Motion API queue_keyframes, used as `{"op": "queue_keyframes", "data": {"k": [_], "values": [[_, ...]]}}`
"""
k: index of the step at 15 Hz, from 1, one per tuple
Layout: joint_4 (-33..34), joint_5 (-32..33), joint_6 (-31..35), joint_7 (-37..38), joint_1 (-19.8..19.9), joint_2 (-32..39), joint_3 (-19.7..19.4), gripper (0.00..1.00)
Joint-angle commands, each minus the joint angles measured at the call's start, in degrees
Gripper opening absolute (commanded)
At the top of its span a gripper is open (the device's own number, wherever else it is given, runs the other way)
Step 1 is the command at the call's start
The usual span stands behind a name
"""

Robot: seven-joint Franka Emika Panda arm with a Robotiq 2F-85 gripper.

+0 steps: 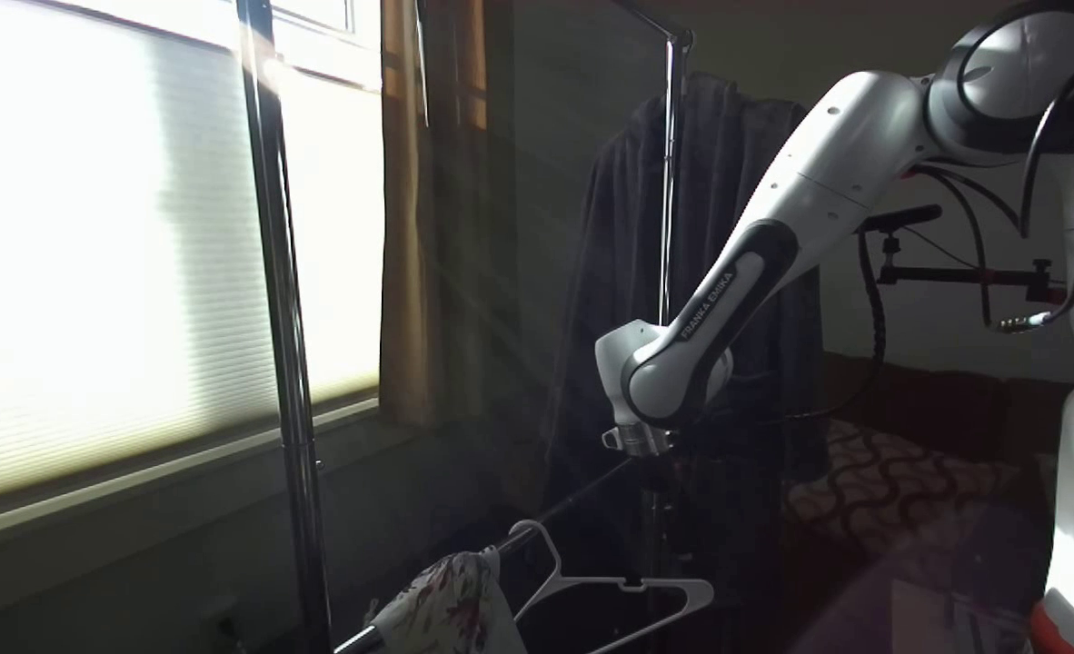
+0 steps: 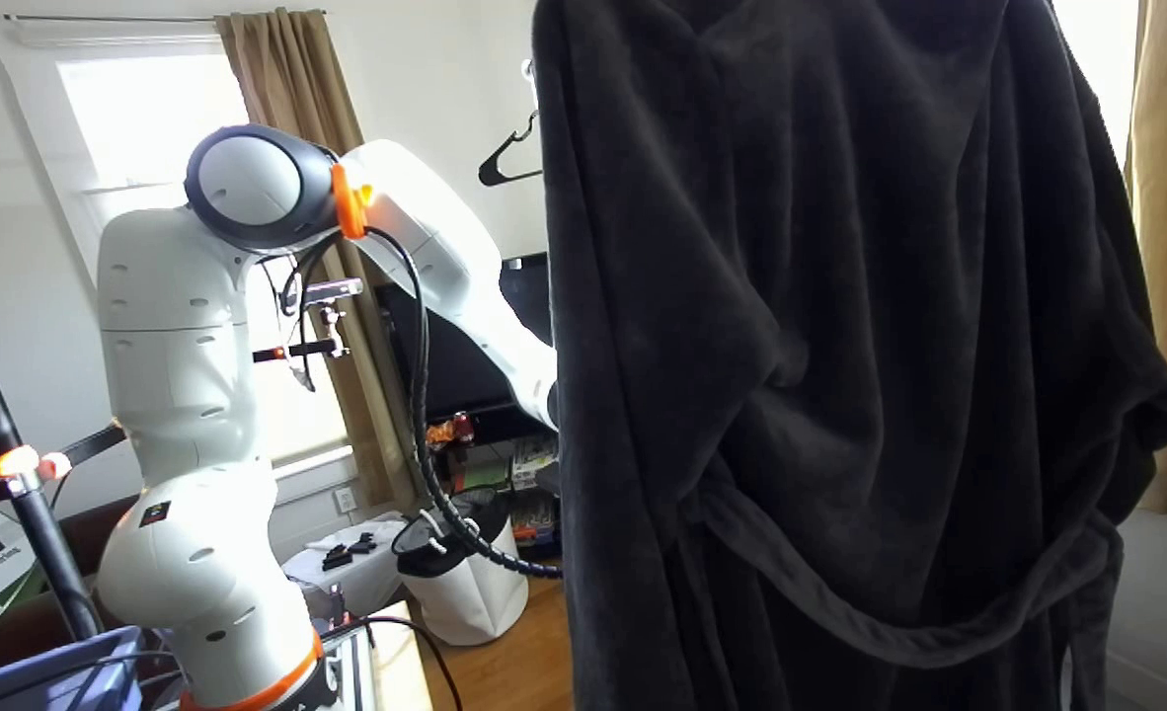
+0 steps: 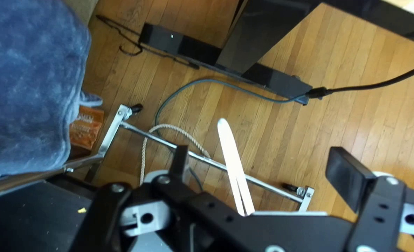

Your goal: Hang the white coat hanger on the top railing

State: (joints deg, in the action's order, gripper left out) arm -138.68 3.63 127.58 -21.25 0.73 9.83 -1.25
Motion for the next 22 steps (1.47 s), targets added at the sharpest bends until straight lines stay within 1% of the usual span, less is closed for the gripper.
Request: {"op": "queue_keyframes", "data": {"k": [1,3,5,6,7,8,12,13,15,16,17,18,22], "values": [[-3.29,0.24,12.43,-4.0,0.86,0.73,1.36,1.0],[-3.87,-1.52,17.33,-6.85,1.62,2.26,1.99,1.0],[-3.89,-3.47,17.73,-9.9,2.64,3.7,2.94,1.0],[-4.1,-3.05,18.36,-10.45,2.87,4.24,3.04,0.88],[-3.94,-3.58,19.21,-12.11,3.49,5.09,3.46,0.74],[-3.6,-3.91,19.57,-13.16,4.05,6.0,3.87,0.65],[-3.06,-6.66,21.08,-19.66,6.5,8.04,6.22,0.35],[-3.47,-6.84,21.65,-20.48,6.77,7.67,6.59,0.26],[-4.28,-6.71,22.46,-21.3,6.94,6.66,6.93,0.12],[-4.37,-6.95,22.6,-21.79,7.14,6.42,7.23,0.04],[-4.41,-6.96,22.47,-22.04,7.17,6.14,7.41,0.01],[-4.48,-6.97,22.53,-22.22,7.17,5.99,7.57,0.0],[-5.17,-8.65,22.9,-24.34,7.76,5.06,8.71,0.01]]}}
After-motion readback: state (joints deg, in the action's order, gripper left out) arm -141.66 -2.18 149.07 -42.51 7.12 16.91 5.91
